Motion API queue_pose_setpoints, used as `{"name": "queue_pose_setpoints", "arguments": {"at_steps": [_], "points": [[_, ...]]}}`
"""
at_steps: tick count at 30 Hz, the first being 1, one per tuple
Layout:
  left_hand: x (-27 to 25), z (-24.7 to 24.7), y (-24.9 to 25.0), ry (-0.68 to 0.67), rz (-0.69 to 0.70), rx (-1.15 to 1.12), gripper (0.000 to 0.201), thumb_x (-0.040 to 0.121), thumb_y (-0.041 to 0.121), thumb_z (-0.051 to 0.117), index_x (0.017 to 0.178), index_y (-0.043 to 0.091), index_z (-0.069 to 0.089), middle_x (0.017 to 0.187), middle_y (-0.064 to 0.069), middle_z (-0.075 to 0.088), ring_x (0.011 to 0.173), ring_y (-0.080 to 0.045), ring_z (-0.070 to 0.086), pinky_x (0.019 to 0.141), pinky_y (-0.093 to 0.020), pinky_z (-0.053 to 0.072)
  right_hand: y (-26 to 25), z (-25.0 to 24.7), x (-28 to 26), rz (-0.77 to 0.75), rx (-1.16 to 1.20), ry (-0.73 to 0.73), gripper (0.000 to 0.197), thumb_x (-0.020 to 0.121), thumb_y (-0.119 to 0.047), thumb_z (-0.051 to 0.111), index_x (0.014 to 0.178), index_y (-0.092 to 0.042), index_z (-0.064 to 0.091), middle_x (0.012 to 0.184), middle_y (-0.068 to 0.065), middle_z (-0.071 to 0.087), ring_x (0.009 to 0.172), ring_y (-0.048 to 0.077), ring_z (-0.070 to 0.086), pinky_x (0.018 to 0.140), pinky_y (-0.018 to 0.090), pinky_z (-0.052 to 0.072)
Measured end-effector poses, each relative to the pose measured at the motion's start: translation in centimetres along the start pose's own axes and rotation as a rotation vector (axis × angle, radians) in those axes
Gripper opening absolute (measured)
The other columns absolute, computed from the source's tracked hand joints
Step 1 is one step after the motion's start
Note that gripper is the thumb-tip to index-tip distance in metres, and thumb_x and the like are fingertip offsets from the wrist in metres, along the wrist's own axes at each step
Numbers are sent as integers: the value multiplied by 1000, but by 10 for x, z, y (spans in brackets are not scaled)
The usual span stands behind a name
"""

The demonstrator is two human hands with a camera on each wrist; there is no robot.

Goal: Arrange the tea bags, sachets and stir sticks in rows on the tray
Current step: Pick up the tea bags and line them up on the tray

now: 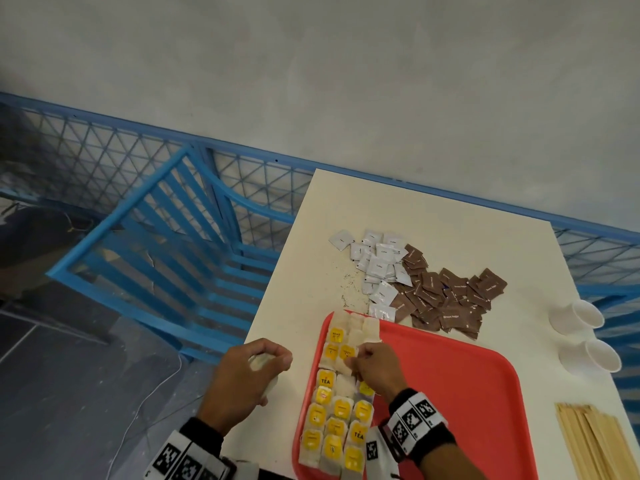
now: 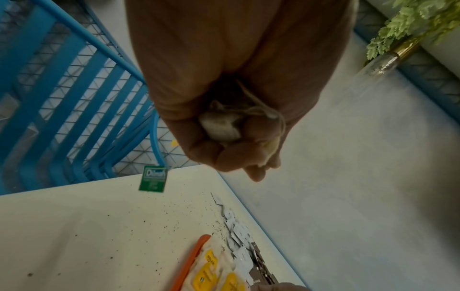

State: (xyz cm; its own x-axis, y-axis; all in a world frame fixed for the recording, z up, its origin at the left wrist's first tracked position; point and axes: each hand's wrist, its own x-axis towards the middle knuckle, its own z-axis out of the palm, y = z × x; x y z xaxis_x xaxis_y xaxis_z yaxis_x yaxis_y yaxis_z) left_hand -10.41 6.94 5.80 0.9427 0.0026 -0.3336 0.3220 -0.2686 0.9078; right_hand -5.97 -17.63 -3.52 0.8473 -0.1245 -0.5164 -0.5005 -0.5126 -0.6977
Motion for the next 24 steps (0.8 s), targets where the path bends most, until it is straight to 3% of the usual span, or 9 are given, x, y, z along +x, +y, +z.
{"name": "queue_pose_setpoints", "arguments": {"at_steps": [5, 8, 10, 13, 15, 19, 20, 22, 24], "points": [[1, -2, 3, -11, -1, -25, 11, 88, 21, 73, 77, 22, 75, 85, 6, 72, 71, -18, 63, 48, -31, 55, 4, 6, 7, -25, -179, 75, 29, 73, -10, 77, 66, -13, 49, 66, 0, 53, 61, 16, 48, 53, 27, 35], [3, -2, 7, -31, -10, -49, 12, 90, 25, 71, 78, 26, 75, 86, 2, 73, 75, -24, 66, 49, -32, 55, 4, 8, 3, -76, -236, 150, 28, 77, -19, 75, 80, -18, 48, 81, 0, 58, 74, 20, 54, 56, 30, 35], [3, -1, 11, -67, -16, -91, 12, 92, 26, 69, 81, 27, 75, 88, -2, 74, 77, -26, 67, 50, -32, 55, 3, 9, 0, -174, -298, 181, 24, 82, -22, 68, 81, -23, 45, 81, -2, 57, 75, 19, 52, 56, 30, 34], [4, 0, 18, -139, -38, -162, 14, 93, 18, 67, 87, 27, 75, 92, -4, 74, 72, -22, 66, 50, -31, 52, 4, 14, -4, -265, -379, 75, 16, 88, -21, 58, 75, -24, 49, 78, -5, 61, 73, 17, 56, 63, 35, 49], [5, 2, 23, -198, -63, -215, 13, 93, 11, 66, 96, 21, 74, 95, -7, 74, 70, -20, 62, 49, -29, 50, 3, 13, -6, -296, -410, 60, 12, 90, -18, 53, 79, -21, 56, 79, -6, 65, 74, 16, 60, 69, 40, 53], [6, 10, 37, -364, -70, -403, 21, 88, 13, 70, 107, 7, 70, 99, -13, 73, 68, -20, 55, 45, -26, 46, -24, -6, -29, -409, -98, 110, 12, 96, -23, 59, 85, -25, 65, 81, -10, 68, 75, 4, 62, 65, 22, 48], [7, 13, 41, -429, -72, -463, 25, 84, 16, 72, 107, 6, 70, 97, -14, 71, 64, -18, 54, 44, -24, 45, -37, -12, -41, -405, 40, 28, 10, 97, -30, 60, 94, -26, 68, 87, -9, 69, 78, 4, 64, 67, 23, 49], [7, 19, 49, -579, -73, -575, 28, 80, 20, 75, 103, 5, 71, 94, -15, 69, 50, -12, 49, 41, -21, 42, -60, -20, -60, -312, 316, -258, 26, 100, -43, 52, 113, -26, 67, 93, -8, 70, 87, 10, 67, 77, 32, 56], [6, 24, 54, -712, -66, -657, 31, 80, 23, 79, 102, 3, 69, 92, -17, 68, 40, -9, 42, 39, -18, 41, -74, -23, -72, -225, 541, -546, 44, 103, -49, 40, 117, -15, 65, 76, -5, 62, 86, 20, 62, 87, 44, 53]]}}
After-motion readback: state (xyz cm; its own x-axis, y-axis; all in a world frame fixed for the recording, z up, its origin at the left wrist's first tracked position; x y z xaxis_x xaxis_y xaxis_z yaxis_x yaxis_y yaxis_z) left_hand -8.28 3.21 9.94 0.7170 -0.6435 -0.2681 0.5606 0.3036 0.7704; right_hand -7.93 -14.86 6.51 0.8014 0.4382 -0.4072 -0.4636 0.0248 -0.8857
